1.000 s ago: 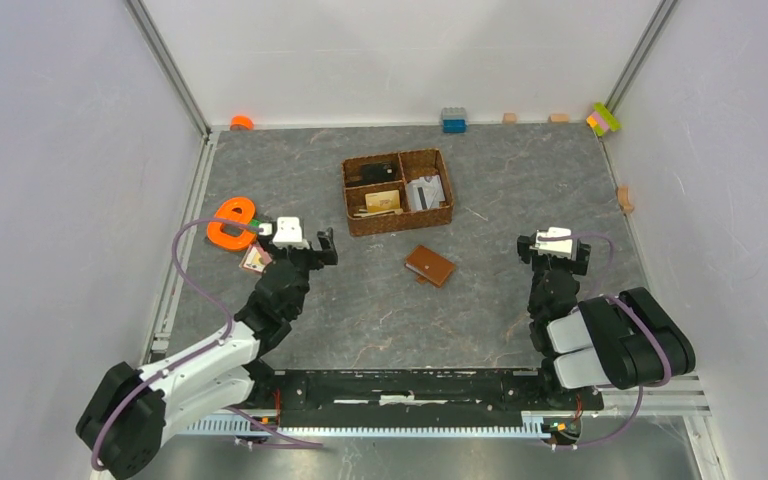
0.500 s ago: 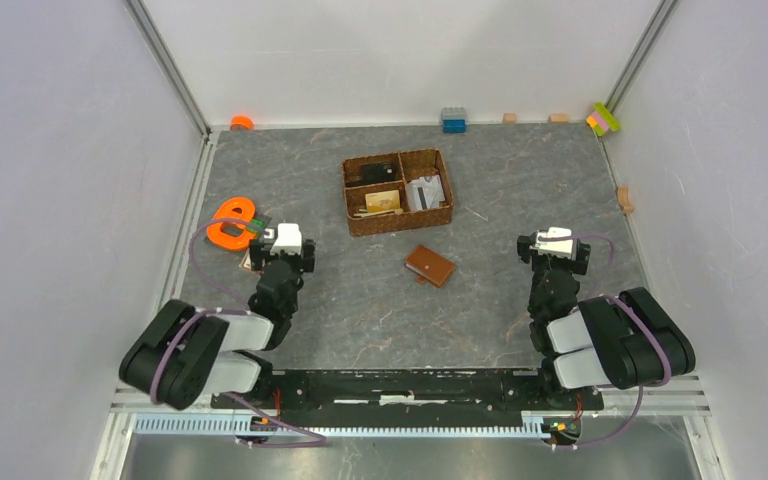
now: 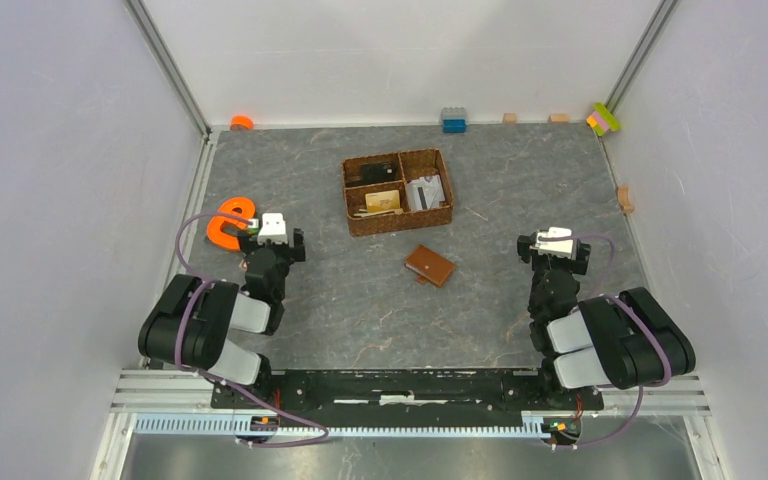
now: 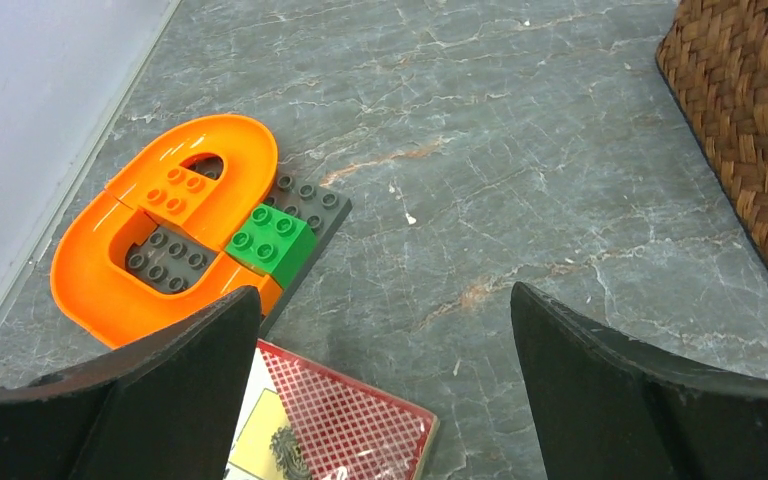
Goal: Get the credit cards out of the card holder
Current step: Reset both arms
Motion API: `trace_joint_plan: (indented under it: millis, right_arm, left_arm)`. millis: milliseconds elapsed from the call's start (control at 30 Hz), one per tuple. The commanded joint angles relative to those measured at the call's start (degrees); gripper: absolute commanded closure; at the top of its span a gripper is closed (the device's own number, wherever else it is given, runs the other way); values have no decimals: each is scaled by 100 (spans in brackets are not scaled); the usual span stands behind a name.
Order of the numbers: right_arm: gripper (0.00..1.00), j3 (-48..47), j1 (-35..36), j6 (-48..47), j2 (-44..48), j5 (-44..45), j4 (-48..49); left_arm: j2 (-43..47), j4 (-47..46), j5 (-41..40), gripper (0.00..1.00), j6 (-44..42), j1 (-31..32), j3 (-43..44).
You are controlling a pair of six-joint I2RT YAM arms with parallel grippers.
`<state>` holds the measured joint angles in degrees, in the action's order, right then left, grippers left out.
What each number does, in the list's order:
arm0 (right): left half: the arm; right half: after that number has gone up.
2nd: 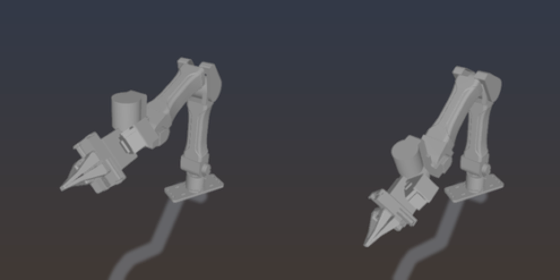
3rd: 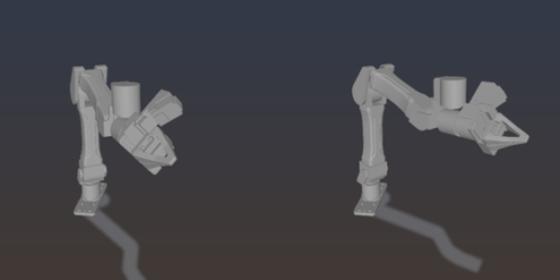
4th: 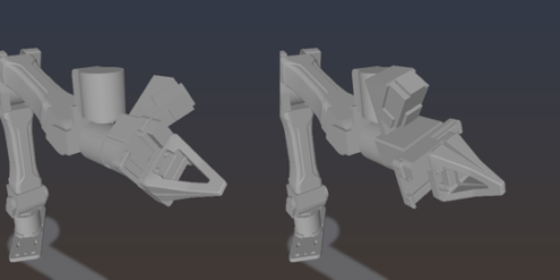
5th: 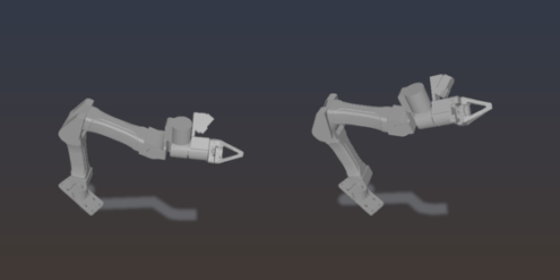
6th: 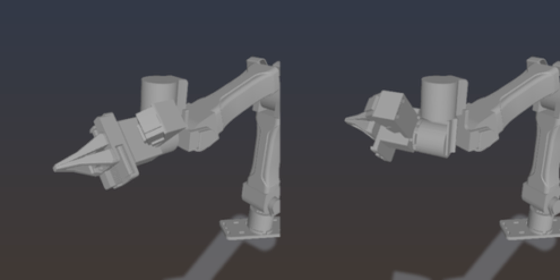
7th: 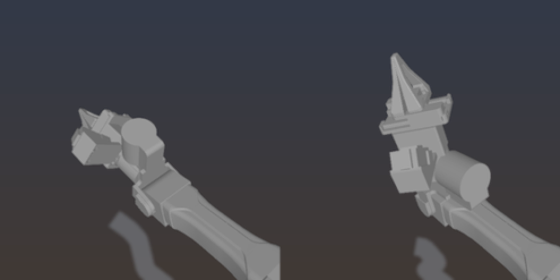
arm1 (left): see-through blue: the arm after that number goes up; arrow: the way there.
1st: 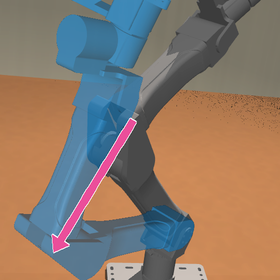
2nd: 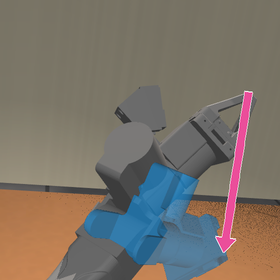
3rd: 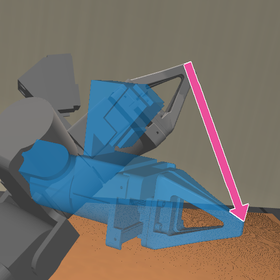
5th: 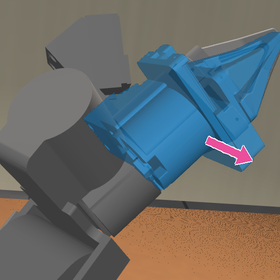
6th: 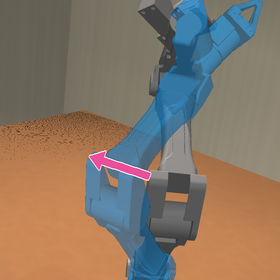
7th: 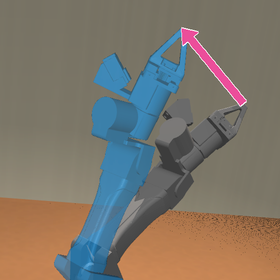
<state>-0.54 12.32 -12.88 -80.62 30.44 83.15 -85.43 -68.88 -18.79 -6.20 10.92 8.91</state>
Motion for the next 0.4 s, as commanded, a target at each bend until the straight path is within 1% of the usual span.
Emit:
trace_joint_plan:
  millis: [0, 367]
  right_arm:
    - [2, 800, -21, 32, 63, -38, 509]
    - [2, 797, -18, 32, 63, -41, 511]
  left_arm:
    - [58, 252, -84, 0, 382, -114, 395]
    - [40, 262, -82, 0, 397, -129, 408]
